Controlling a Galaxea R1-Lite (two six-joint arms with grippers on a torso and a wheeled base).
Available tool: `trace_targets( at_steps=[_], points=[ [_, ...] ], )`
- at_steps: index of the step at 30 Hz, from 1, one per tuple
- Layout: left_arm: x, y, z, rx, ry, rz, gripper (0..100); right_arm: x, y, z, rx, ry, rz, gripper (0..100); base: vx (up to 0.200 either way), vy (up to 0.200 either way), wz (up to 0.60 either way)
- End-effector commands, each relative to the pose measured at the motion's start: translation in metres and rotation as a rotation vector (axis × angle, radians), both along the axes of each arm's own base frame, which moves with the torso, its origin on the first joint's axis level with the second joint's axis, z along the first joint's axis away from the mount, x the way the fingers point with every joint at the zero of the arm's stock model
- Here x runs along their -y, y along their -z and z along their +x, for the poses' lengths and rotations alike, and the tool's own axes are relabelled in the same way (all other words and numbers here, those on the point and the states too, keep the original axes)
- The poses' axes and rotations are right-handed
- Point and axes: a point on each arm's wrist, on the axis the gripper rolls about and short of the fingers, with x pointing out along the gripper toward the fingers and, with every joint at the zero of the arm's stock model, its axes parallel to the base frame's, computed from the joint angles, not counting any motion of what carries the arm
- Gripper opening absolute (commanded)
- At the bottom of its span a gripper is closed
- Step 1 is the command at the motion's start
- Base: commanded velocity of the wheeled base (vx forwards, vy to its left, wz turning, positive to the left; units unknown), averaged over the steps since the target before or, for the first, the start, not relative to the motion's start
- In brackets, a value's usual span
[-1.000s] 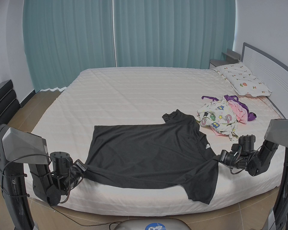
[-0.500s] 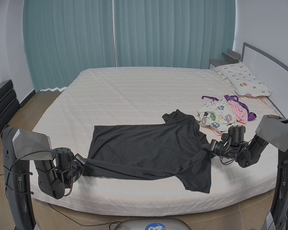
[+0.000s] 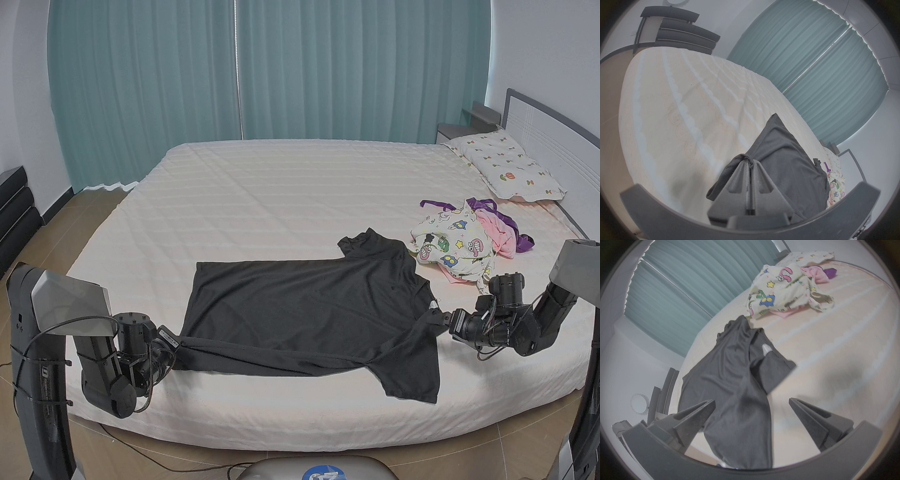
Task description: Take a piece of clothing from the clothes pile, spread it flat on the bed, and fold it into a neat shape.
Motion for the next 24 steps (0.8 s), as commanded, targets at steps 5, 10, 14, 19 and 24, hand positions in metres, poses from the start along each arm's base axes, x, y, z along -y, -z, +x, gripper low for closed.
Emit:
trace_targets(
  at_steps=[5,10,14,19,24],
  points=[
    [0.000,-0.001,-0.005,-0.013,0.000,-0.004,0,-0.024,0.017,-0.052,-0.149,-0.102,-0.016,100,0.000,0.000,0.00],
    [0.001,-0.001,-0.006,-0.013,0.003,-0.004,0,-0.027,0.022,-0.055,-0.162,-0.111,-0.021,100,0.000,0.000,0.00],
    [0.001,-0.001,-0.006,-0.013,0.003,-0.004,0,-0.029,0.025,-0.055,-0.166,-0.124,-0.026,100,0.000,0.000,0.00],
    [0.001,-0.001,-0.006,-0.013,0.003,-0.004,0,-0.033,0.032,-0.056,-0.185,-0.138,-0.038,0,0.000,0.000,0.00],
    [0.001,-0.001,-0.006,-0.011,0.003,-0.004,0,-0.035,0.032,-0.061,-0.175,-0.156,-0.050,0,0.000,0.000,0.00]
  ],
)
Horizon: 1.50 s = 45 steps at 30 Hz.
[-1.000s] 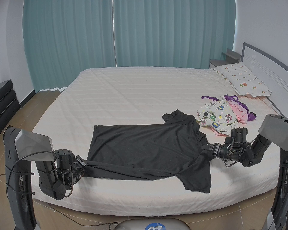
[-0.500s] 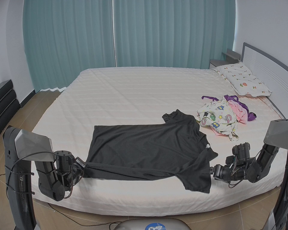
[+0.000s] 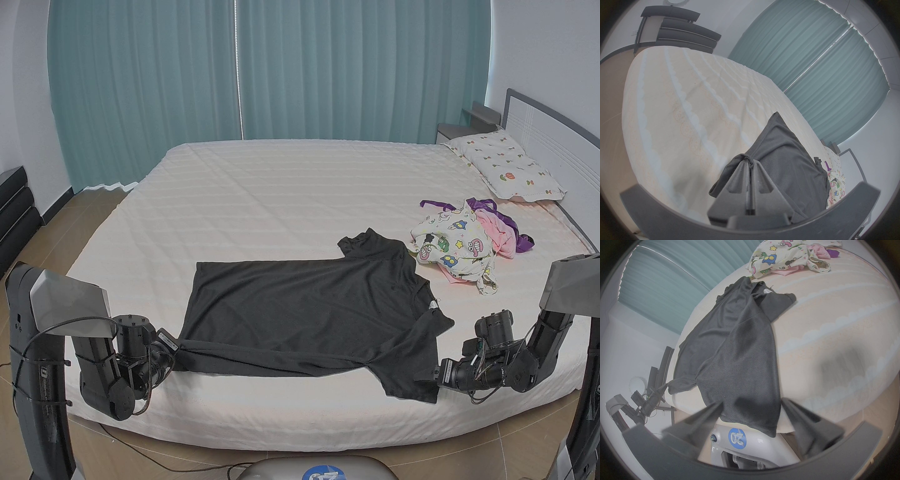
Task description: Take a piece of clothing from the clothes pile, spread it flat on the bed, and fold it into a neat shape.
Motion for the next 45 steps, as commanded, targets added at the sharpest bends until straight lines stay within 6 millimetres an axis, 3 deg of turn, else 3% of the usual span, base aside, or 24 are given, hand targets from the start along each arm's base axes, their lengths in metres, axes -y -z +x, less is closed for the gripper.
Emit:
trace_targets(
  at_steps=[1,7,13,22,30,36,45],
  points=[
    [0.000,-0.001,0.000,0.004,0.000,0.000,0,0.001,0.002,-0.010,-0.019,-0.009,-0.011,0,0.000,0.000,0.00],
    [0.002,-0.009,-0.008,0.007,0.012,0.005,0,0.010,-0.022,-0.015,0.034,0.003,-0.018,0,0.000,0.000,0.00],
    [0.008,-0.034,-0.028,0.035,0.030,0.017,0,0.015,-0.047,-0.050,-0.028,-0.002,-0.027,0,0.000,0.000,0.00],
    [0.003,-0.048,-0.057,0.000,0.103,0.212,0,0.021,-0.040,-0.093,-0.111,0.013,-0.080,0,0.000,0.000,0.00],
    [-0.003,-0.038,-0.081,-0.109,0.124,0.323,0,0.022,-0.040,-0.113,-0.095,0.002,-0.081,0,0.000,0.000,0.00],
    [-0.001,-0.037,-0.088,-0.131,0.139,0.324,0,0.018,-0.043,-0.129,-0.071,-0.029,-0.074,0,0.000,0.000,0.00],
    [-0.001,-0.035,-0.106,-0.185,0.159,0.329,0,0.016,-0.046,-0.137,-0.087,0.001,-0.134,0,0.000,0.000,0.00]
  ],
)
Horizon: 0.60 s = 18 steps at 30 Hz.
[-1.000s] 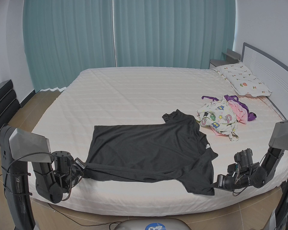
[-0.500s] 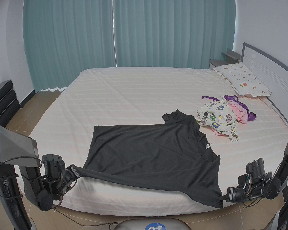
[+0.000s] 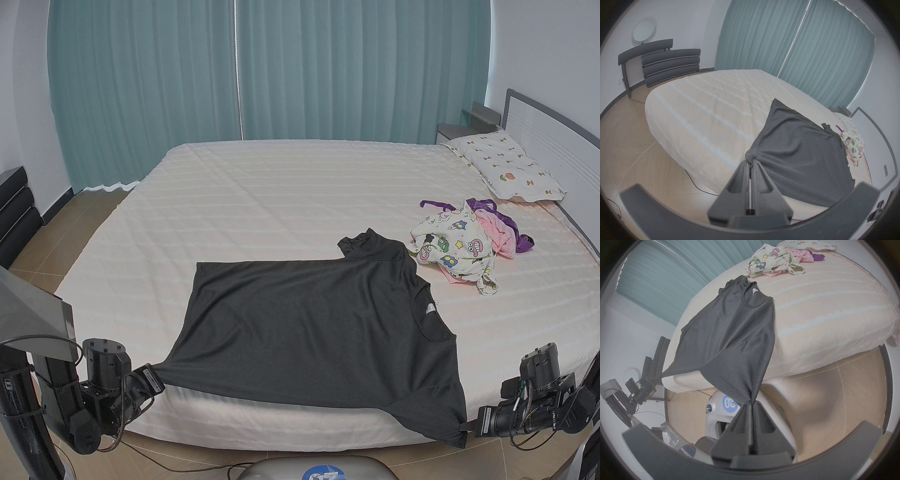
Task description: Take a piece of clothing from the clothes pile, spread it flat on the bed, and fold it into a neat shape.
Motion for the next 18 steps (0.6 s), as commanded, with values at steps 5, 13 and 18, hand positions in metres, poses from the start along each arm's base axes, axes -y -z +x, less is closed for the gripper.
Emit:
trace_targets(
  at_steps=[5,13,18],
  points=[
    [0.001,0.000,-0.010,-0.028,0.011,0.004,0,-0.002,-0.017,-0.016,0.060,0.019,0.007,0,0.000,0.000,0.00],
    [0.010,-0.007,-0.016,-0.019,0.045,-0.022,0,0.006,-0.026,-0.020,0.097,0.062,0.018,0,0.000,0.000,0.00],
    [0.010,-0.004,-0.025,-0.106,0.055,0.003,0,0.010,-0.024,-0.023,0.064,0.081,0.005,0,0.000,0.000,0.00]
  ],
)
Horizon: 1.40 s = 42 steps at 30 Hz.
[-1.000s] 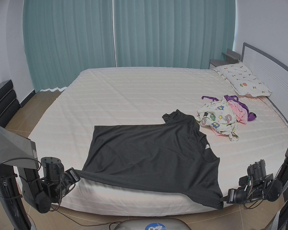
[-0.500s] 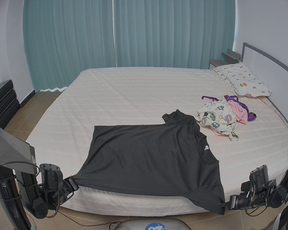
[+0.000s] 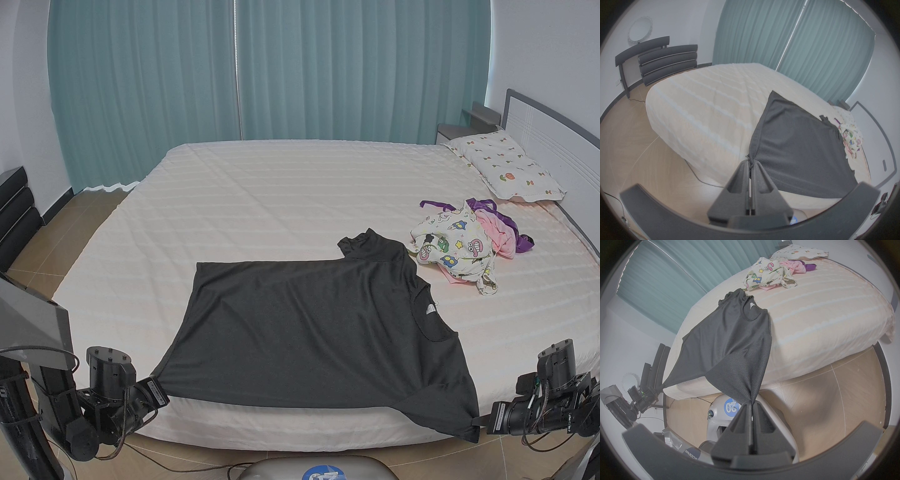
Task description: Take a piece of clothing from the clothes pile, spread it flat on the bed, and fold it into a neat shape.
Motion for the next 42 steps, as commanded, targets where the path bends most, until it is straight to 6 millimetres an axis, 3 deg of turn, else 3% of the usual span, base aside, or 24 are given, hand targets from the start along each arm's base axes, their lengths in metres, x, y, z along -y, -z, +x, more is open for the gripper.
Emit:
trace_targets(
  at_steps=[1,22,27,37,42],
  points=[
    [0.000,-0.003,-0.008,-0.023,0.011,0.004,0,0.005,-0.001,-0.006,0.000,0.019,-0.001,0,0.000,0.000,0.00],
    [0.002,-0.011,-0.036,-0.178,0.063,0.048,0,0.013,-0.004,-0.013,-0.004,0.014,-0.038,0,0.000,0.000,0.00],
    [0.004,-0.012,-0.036,-0.163,0.073,0.046,0,0.012,-0.014,-0.010,0.068,0.016,-0.023,0,0.000,0.000,0.00],
    [0.011,-0.033,0.002,0.015,0.046,-0.022,0,0.009,-0.040,0.025,0.205,0.017,0.033,0,0.000,0.000,0.00],
    [0.011,-0.050,0.033,0.123,0.009,-0.049,0,0.005,-0.051,0.051,0.249,0.010,0.048,0,0.000,0.000,0.00]
  ],
)
